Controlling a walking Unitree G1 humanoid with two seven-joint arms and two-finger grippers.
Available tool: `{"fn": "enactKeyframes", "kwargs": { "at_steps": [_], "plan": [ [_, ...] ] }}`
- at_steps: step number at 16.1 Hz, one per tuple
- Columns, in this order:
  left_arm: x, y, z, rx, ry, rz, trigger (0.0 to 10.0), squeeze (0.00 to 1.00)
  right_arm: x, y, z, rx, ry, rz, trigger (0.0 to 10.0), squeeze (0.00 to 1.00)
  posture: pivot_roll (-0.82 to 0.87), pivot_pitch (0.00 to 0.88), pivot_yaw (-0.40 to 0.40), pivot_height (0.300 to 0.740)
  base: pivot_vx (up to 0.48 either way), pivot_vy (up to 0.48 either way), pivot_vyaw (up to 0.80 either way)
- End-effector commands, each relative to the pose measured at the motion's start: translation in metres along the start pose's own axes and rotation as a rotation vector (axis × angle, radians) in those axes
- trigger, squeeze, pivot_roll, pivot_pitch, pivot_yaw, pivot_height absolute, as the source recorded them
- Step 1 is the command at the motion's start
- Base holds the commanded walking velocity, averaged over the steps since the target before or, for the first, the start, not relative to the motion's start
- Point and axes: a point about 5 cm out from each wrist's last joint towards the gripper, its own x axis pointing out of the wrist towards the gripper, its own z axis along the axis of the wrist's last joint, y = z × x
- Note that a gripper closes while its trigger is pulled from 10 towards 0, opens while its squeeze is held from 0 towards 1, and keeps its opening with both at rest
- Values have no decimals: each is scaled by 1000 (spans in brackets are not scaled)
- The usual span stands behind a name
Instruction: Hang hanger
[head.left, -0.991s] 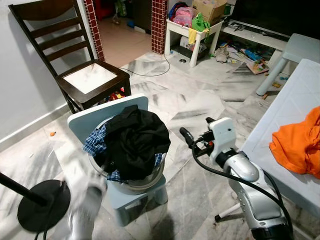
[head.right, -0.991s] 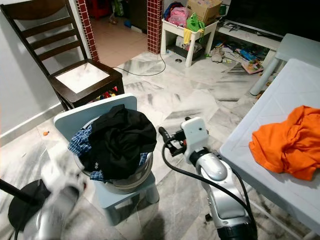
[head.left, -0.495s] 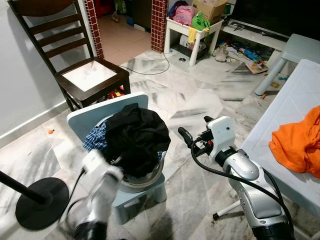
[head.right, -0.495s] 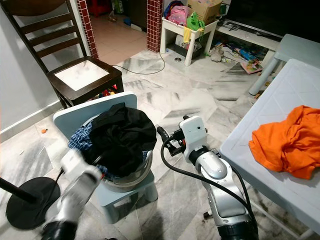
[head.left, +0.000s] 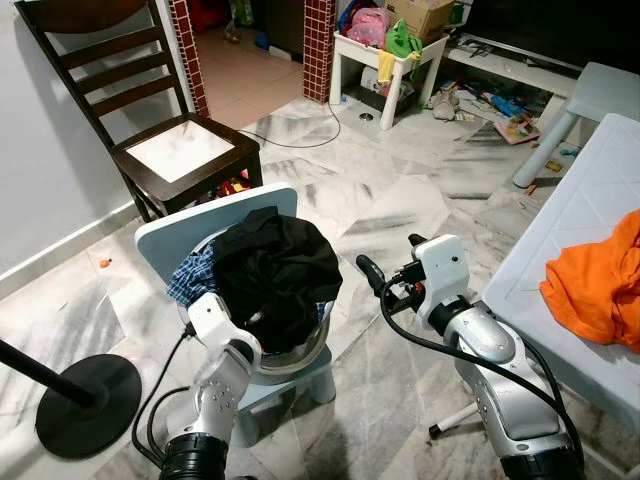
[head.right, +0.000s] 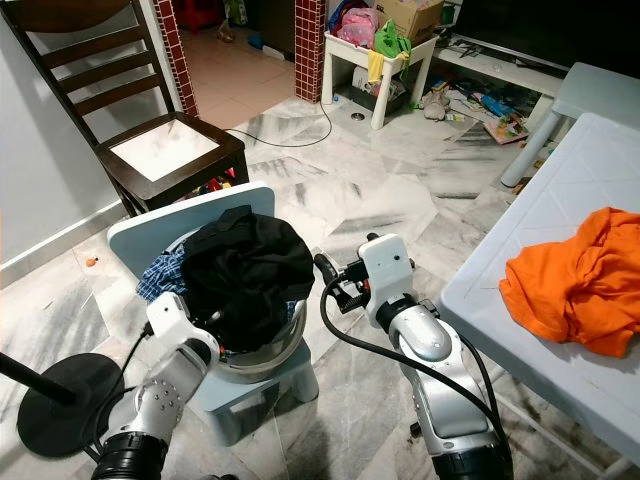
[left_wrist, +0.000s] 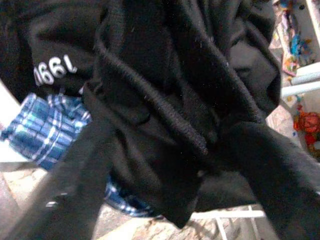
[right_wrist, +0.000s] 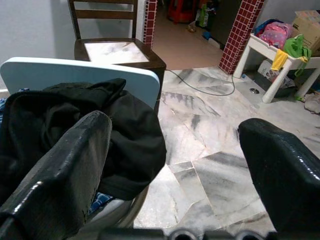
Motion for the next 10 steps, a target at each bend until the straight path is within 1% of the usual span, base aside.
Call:
{"fn": "enactKeyframes", "kwargs": {
  "at_steps": [1, 2, 4, 7, 10],
  "plan": [
    [1, -2, -21, -16, 55, -5, 0, 0, -2, -1, 3, -11, -13, -10, 10000, 0, -121, 91, -9, 740, 0, 0, 0],
    [2, -1, -20, -18, 53, -5, 0, 0, -2, -2, 3, -12, -13, -13, 10000, 0, -121, 91, -9, 740, 0, 0, 0],
    [7, -3, -16, -31, 16, -17, 0, 0, 1, -3, 5, -14, -20, -20, 10000, 0, -125, 88, -7, 740, 0, 0, 0],
    [8, -4, -14, -30, -1, -19, 0, 0, 0, -2, 5, -14, -22, -22, 10000, 0, -126, 85, -8, 740, 0, 0, 0],
    [10, -2, -12, -28, -23, -10, 0, 0, 0, -2, 4, -18, -20, -27, 10000, 0, -128, 84, -8, 740, 0, 0, 0]
  ]
}}
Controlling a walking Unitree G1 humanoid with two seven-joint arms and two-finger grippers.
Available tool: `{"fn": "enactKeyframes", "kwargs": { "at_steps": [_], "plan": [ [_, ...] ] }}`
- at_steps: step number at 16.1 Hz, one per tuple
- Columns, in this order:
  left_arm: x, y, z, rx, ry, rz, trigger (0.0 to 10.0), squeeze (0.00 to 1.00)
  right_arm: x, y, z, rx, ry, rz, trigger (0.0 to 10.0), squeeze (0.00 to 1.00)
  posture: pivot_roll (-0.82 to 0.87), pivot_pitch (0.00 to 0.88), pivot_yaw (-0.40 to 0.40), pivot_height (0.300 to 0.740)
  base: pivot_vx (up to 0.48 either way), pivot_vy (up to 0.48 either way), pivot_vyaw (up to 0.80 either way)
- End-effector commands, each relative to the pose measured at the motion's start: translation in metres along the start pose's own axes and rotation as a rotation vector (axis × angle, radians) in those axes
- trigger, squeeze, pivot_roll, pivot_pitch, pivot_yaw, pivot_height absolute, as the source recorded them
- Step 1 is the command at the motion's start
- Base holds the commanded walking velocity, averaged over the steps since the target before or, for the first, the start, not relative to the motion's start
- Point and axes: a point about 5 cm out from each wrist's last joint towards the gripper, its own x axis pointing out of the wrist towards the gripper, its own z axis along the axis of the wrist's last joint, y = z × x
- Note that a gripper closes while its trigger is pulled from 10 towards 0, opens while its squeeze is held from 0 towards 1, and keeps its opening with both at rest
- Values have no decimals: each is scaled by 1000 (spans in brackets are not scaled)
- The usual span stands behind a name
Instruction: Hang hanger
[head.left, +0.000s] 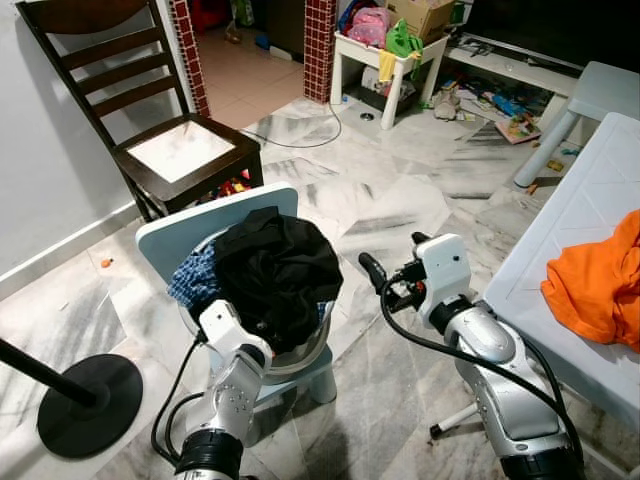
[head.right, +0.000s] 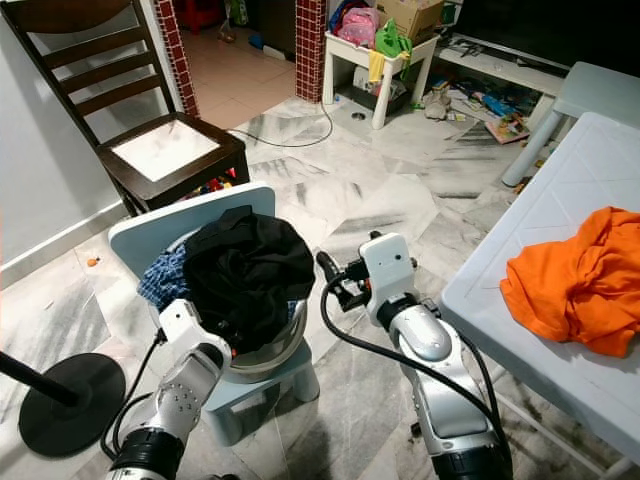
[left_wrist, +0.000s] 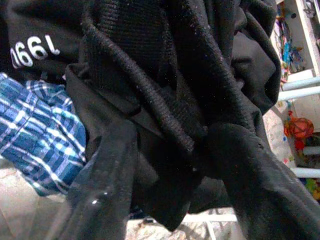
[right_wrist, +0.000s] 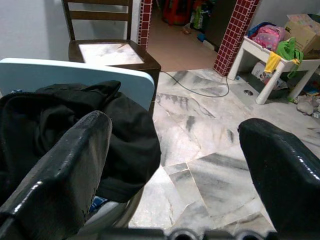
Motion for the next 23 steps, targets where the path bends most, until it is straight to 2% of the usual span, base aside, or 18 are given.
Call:
{"fn": "enactKeyframes", "kwargs": {
  "at_steps": [1, 9, 13, 18, 20, 23],
  "plan": [
    [1, 3, -1, 11, -2, 8, 0, 0, -1, -2, 2, -7, -11, -6, 10000, 0, -127, 83, -9, 740, 0, 0, 0],
    [2, 4, 0, 33, -19, 20, 0, 0, 1, -2, 1, -13, -7, 0, 10000, 0, -124, 78, -16, 740, 0, 0, 0],
    [1, 4, 3, 77, -46, 19, 0, 0, 0, -1, 0, -12, -2, 4, 10000, 0, -124, 78, -16, 740, 0, 0, 0],
    [-2, 13, 10, 105, -89, 44, 0, 0, 1, 0, -1, -8, -2, 8, 10000, 0, -116, 77, -16, 740, 0, 0, 0],
    [-9, 16, 19, 188, -132, 55, 0, 0, 2, 0, -2, -6, 0, 8, 10000, 0, -105, 75, -15, 740, 0, 0, 0],
    [-31, 31, 30, 318, -179, 75, 0, 0, 5, 4, -5, 6, 1, 13, 10000, 0, -58, 65, -12, 740, 0, 0, 0]
  ]
}}
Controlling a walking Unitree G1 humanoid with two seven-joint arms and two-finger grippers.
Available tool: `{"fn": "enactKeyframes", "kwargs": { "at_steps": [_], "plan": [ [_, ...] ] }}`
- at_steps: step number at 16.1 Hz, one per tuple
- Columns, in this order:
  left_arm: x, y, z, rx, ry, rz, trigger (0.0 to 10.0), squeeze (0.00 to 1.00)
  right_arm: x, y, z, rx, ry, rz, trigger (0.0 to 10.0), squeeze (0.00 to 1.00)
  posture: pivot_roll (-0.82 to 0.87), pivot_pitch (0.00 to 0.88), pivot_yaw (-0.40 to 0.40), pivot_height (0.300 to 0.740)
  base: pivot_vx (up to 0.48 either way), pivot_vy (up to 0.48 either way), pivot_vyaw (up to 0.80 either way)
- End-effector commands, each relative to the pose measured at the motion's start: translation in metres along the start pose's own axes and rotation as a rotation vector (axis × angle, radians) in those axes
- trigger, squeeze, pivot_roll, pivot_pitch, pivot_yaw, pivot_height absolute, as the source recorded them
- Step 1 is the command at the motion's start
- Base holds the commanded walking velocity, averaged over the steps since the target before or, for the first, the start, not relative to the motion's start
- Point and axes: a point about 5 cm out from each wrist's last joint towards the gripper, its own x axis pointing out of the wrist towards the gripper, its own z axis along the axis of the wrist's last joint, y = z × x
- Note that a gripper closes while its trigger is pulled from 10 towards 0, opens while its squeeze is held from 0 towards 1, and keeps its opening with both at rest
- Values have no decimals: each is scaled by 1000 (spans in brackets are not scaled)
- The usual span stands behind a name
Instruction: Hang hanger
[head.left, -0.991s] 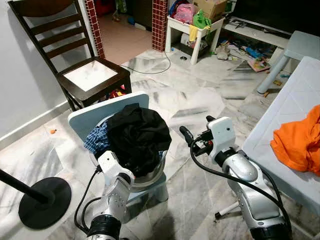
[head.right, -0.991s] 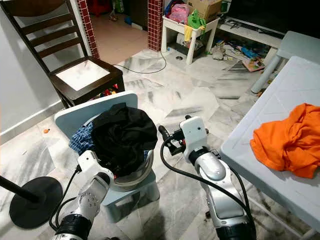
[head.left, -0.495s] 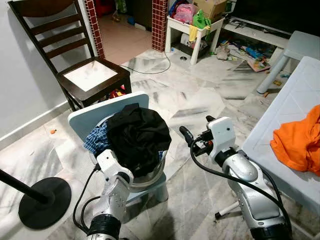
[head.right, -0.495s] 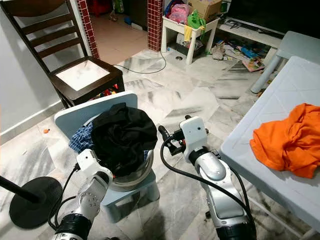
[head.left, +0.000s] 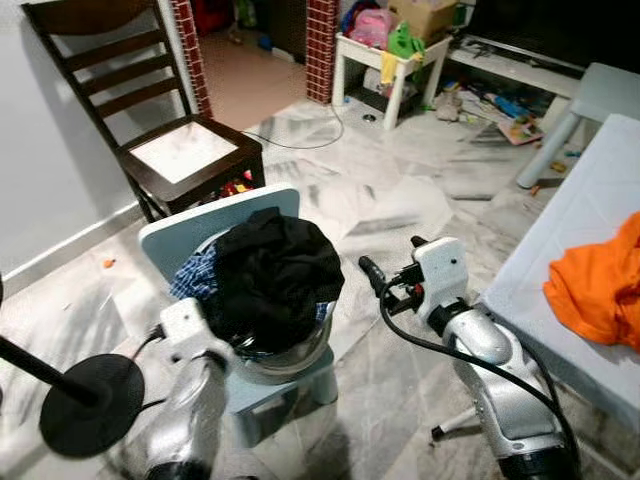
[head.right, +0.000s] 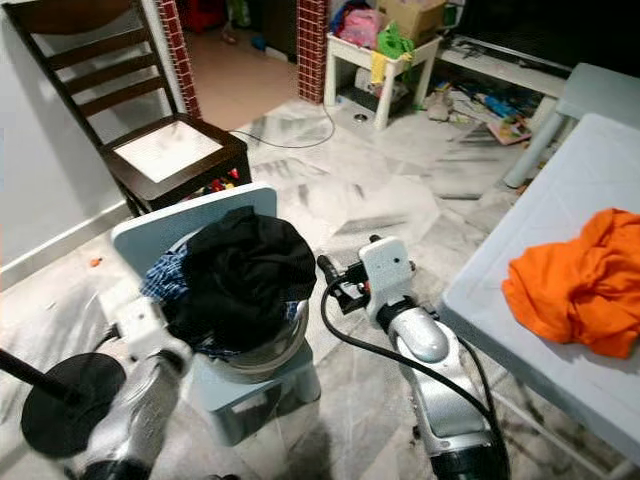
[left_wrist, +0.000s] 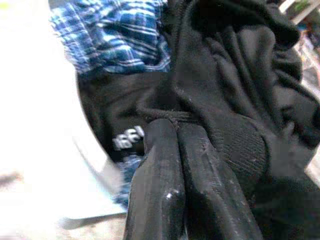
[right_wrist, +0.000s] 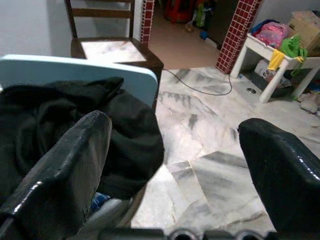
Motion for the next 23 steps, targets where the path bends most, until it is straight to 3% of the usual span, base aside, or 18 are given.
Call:
{"fn": "enactKeyframes", "kwargs": {
  "at_steps": [1, 3, 6, 7, 10, 11, 12, 13, 15, 18, 21, 23],
  "plan": [
    [-7, 5, 2, 48, -4, 5, 0, 0, 4, 3, 0, -1, -2, 11, 10000, 0, -52, 65, -12, 740, 0, 0, 0],
    [-13, 19, 9, 72, -30, 36, 0, 0, 9, 7, 0, 9, -10, 24, 10000, 0, -27, 58, -16, 740, 0, 0, 0],
    [-18, 22, 24, 134, -80, 52, 0, 0, 13, 10, 0, 12, -15, 32, 10000, 0, -7, 48, -19, 740, 0, 0, 0],
    [-22, 22, 35, 242, -121, 46, 0, 0, 15, 10, 0, 14, -19, 33, 10000, 0, -2, 44, -17, 740, 0, 0, 0],
    [-24, 26, 48, 395, -138, 33, 0, 0, 17, 10, 0, 19, -25, 30, 10000, 0, 8, 38, -11, 740, 0, 0, 0],
    [-22, 26, 56, 514, -151, -6, 0, 0, 19, 12, -1, 22, -28, 29, 10000, 0, 9, 38, -7, 740, 0, 0, 0],
    [-18, 23, 59, 594, -147, -51, 0, 0, 18, 13, -1, 23, -29, 30, 10000, 0, 7, 38, -6, 740, 0, 0, 0],
    [-16, 21, 59, 615, -138, -74, 0, 0, 18, 13, -1, 24, -30, 30, 10000, 0, 5, 39, -5, 740, 0, 0, 0],
    [-7, 6, 57, 762, -103, -172, 0, 0, 18, 13, -2, 25, -34, 25, 10000, 0, -2, 37, -2, 740, 0, 0, 0],
    [8, -15, 56, 901, -101, -271, 0, 0, 17, 12, -1, 24, -39, 14, 10000, 0, -28, 41, 11, 740, 0, 0, 0],
    [18, -35, 45, 1029, -98, -398, 0, 0, 13, 11, -1, 23, -37, -6, 10000, 0, -48, 50, 27, 740, 0, 0, 0],
    [18, -48, 27, 1095, -52, -526, 0, 0, 9, 10, -2, 20, -31, -18, 10000, 0, -67, 61, 37, 740, 0, 0, 0]
  ]
}}
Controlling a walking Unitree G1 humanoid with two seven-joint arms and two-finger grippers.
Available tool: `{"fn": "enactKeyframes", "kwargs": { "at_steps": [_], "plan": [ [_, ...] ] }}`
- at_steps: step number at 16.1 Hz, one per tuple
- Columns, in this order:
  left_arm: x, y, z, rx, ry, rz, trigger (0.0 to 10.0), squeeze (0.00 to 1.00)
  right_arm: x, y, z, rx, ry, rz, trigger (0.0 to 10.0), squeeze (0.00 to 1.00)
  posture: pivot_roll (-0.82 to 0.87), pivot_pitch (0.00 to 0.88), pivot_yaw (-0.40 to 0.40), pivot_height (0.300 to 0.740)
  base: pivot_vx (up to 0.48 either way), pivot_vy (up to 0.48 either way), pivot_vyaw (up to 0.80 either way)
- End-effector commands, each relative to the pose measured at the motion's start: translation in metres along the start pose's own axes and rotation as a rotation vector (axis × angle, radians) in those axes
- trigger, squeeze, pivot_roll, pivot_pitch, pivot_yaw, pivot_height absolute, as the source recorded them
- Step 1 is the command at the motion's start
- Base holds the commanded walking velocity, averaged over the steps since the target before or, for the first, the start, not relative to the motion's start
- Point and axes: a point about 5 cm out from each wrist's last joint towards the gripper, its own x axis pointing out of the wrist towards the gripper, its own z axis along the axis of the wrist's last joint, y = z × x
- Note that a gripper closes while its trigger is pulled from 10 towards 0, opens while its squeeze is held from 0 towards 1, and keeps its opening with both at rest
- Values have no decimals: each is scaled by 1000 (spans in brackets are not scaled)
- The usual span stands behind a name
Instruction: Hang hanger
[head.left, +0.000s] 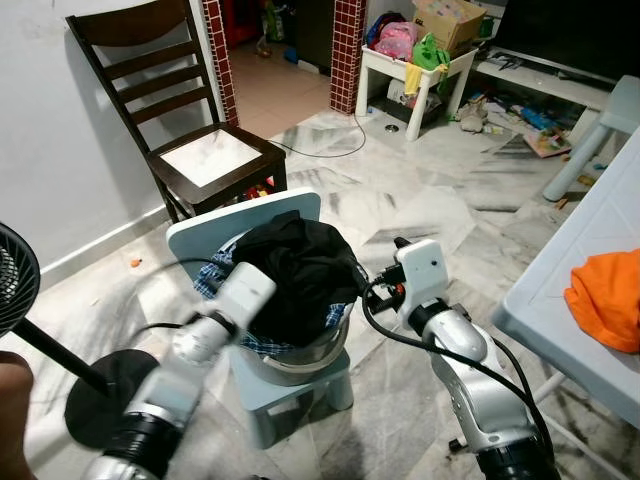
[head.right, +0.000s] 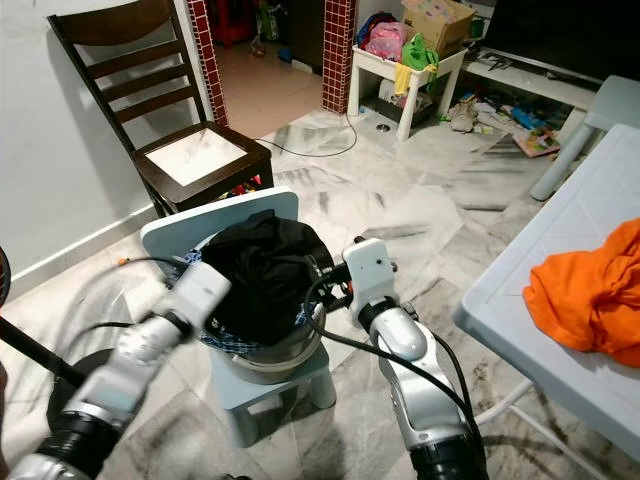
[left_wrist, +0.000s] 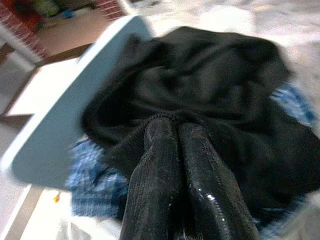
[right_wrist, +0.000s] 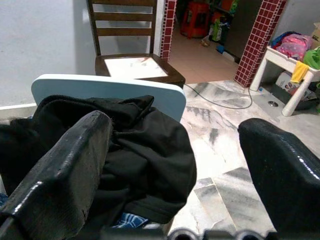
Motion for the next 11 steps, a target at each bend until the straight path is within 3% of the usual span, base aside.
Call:
{"fn": "enactKeyframes", "kwargs": {
  "at_steps": [1, 3, 6, 7, 8, 11],
  "plan": [
    [6, -12, -2, 39, 14, -77, 0, 0, -2, -3, 5, -9, -15, -22, 10000, 0, -67, 61, 37, 740, 0, 0, 0],
    [10, -15, -6, 39, 28, -85, 0, 0, -3, -4, 5, -11, -13, -27, 10000, 0, -79, 65, 40, 740, 0, 0, 0],
    [14, -16, -17, -39, 60, -61, 0, 0, -6, -6, 4, -15, -5, -36, 10000, 0, -79, 70, 37, 740, 0, 0, 0],
    [14, -17, -21, -61, 70, -34, 10000, 0, -6, -4, 3, -15, -2, -33, 10000, 0, -78, 72, 37, 740, 0, 0, 0],
    [14, -16, -21, -98, 63, -17, 10000, 1000, -5, -3, 3, -14, -2, -31, 10000, 0, -73, 73, 35, 740, 0, 0, 0],
    [15, 6, -10, -128, -13, 165, 10000, 1000, -4, -1, 4, -12, -4, -25, 10000, 0, -63, 72, 33, 740, 0, 0, 0]
  ]
}}
